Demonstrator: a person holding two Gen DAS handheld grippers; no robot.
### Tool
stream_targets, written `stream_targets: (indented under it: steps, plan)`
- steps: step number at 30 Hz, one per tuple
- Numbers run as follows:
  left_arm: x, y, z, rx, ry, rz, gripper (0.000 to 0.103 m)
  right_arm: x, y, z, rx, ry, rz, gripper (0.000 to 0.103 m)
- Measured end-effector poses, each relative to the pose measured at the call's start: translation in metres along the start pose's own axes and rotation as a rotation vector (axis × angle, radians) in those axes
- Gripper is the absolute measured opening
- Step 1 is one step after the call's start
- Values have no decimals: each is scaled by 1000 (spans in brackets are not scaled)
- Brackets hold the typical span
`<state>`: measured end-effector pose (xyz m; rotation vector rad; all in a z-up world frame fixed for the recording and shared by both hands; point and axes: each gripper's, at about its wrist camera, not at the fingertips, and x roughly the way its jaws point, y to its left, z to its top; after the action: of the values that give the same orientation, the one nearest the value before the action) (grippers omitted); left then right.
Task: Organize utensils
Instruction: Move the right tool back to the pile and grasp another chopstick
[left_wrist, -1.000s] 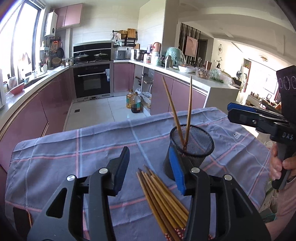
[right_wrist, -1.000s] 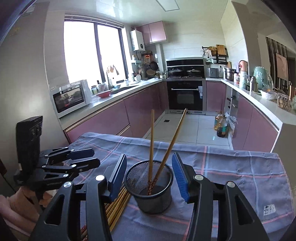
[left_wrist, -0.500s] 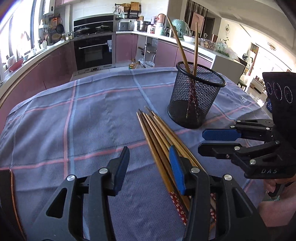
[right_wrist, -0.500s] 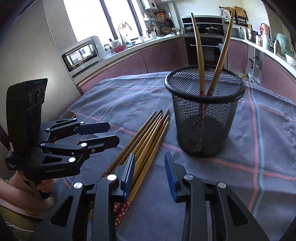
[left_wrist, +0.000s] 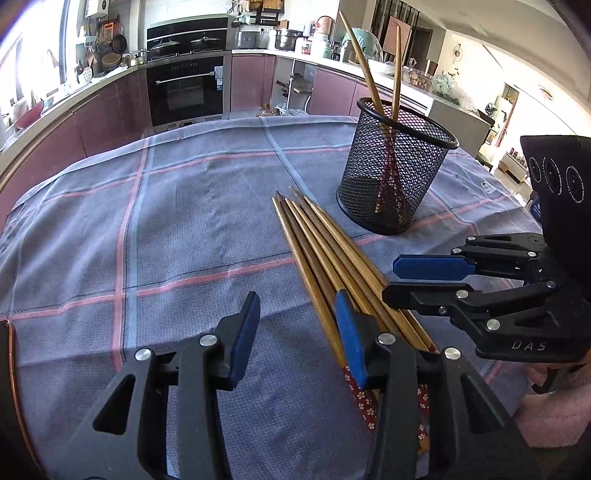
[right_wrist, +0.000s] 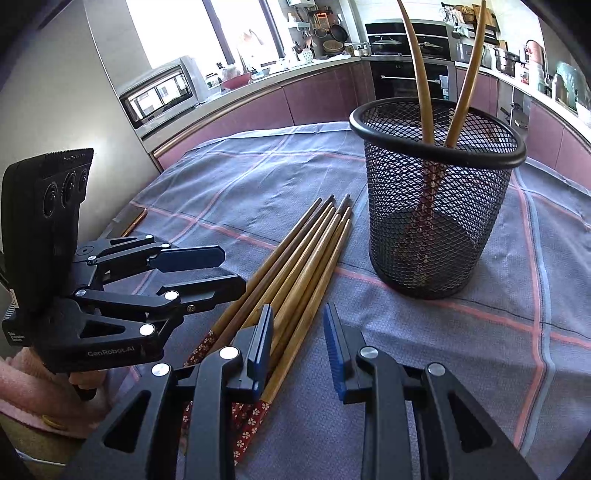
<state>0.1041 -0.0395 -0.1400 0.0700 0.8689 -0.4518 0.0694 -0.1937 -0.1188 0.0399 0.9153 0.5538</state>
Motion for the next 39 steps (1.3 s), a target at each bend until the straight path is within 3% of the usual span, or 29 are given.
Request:
stream_targets:
  steps: [16, 26, 34, 36, 39]
  plan:
    - [8, 1, 1, 1, 22, -7, 35, 2, -15, 2, 47, 8, -67, 25]
    - [19, -2, 6, 29, 50, 30, 26, 7, -11, 4, 18, 18, -110, 23]
    - [25, -2, 13, 38, 58, 38, 25, 12, -5, 7, -5, 22, -144, 22]
    - [27, -2, 15, 31, 57, 40, 24, 14, -5, 8, -1, 18, -150, 19]
    - [29, -1, 16, 19, 56, 43, 13, 13, -9, 8, 24, 14, -137, 9]
